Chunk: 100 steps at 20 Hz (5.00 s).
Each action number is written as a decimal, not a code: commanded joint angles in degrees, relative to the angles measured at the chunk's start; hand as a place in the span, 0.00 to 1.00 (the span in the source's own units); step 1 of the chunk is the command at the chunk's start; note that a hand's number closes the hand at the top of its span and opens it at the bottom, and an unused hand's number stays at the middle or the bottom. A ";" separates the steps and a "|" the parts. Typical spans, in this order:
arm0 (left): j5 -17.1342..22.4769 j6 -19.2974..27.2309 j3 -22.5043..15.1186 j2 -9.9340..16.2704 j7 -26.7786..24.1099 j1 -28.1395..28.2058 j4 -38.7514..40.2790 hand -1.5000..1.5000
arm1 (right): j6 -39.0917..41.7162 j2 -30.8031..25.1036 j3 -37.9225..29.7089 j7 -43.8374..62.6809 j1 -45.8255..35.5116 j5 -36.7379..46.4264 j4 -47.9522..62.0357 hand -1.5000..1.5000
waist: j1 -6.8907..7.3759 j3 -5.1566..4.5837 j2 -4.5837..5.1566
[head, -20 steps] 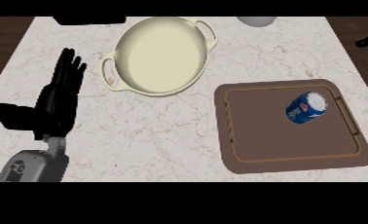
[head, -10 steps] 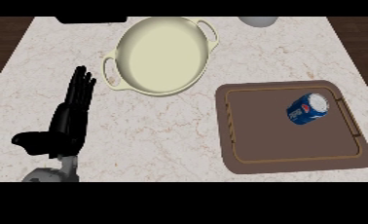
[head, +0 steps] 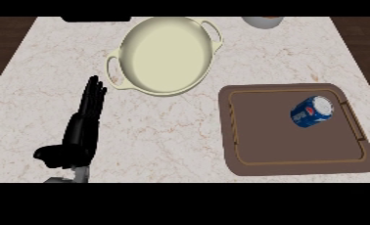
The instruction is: Pick the can from the tray and place it in the pot
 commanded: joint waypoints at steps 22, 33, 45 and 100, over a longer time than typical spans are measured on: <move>-1.92 -4.44 5.70 -2.21 2.66 -3.13 0.84 0.50 | -1.79 4.68 17.96 29.46 -7.24 36.47 -1.20 0.00 | 0.54 0.02 0.01; -4.93 -8.31 6.86 -3.35 4.99 1.94 -4.40 0.50 | -1.09 8.03 16.47 26.97 -10.28 42.18 3.66 0.00 | 0.54 0.02 -0.05; -6.82 -9.85 9.46 -7.51 1.24 1.09 0.61 0.50 | -8.20 13.15 18.54 22.72 -16.18 48.94 14.59 1.00 | 0.58 0.02 -0.01; -10.44 -11.51 5.30 -11.02 3.05 -7.74 4.30 0.50 | -26.50 36.13 67.59 120.34 -85.87 57.04 36.78 1.00 | 8.51 -0.17 1.15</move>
